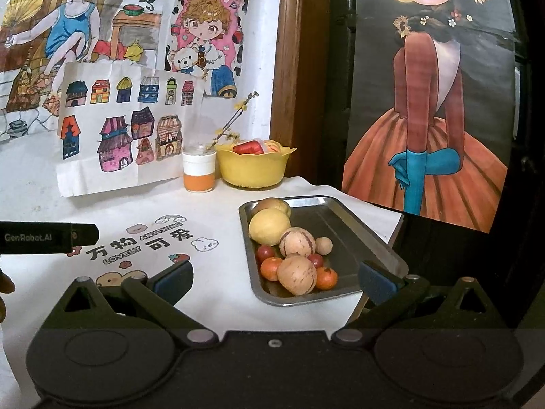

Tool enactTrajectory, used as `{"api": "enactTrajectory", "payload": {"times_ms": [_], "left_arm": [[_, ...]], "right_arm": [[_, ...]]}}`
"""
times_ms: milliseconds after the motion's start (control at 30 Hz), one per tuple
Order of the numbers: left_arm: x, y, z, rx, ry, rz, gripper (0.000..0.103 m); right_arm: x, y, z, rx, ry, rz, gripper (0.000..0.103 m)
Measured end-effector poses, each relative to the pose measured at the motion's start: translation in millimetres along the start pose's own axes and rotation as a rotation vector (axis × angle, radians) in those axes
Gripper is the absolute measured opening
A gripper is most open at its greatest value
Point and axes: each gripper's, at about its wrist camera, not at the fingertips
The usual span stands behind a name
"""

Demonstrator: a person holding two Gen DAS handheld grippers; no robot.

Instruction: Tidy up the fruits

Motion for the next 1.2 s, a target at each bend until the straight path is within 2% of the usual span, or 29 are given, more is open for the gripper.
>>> {"api": "enactTrajectory", "payload": {"times_ms": [467, 833, 1200], "left_arm": [[8.9, 18.0, -11.8, -0.02, -0.005, 0.022, 0.103], [12.1, 34.7, -26.8, 0.008, -0.008, 0.01, 0.103], [15.5, 45.8, -31.8, 0.011, -0.007, 0.024, 0.103]], "right_arm": [[5.4, 28.8, -22.0, -0.016, -0.018, -0.039, 0.102], [14.3, 50.0, -35.1, -0.047, -0.037, -0.017, 0.102], [18.6, 57.2, -39.3, -0.049, -0.034, -0.011, 0.102]]}}
Point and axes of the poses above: each gripper's, at about its wrist camera, not at the fingertips, and x roughly against the way its jaws point, z to its right, y to its underside, and after that the axes turned 11 degrees about -x, right-handed
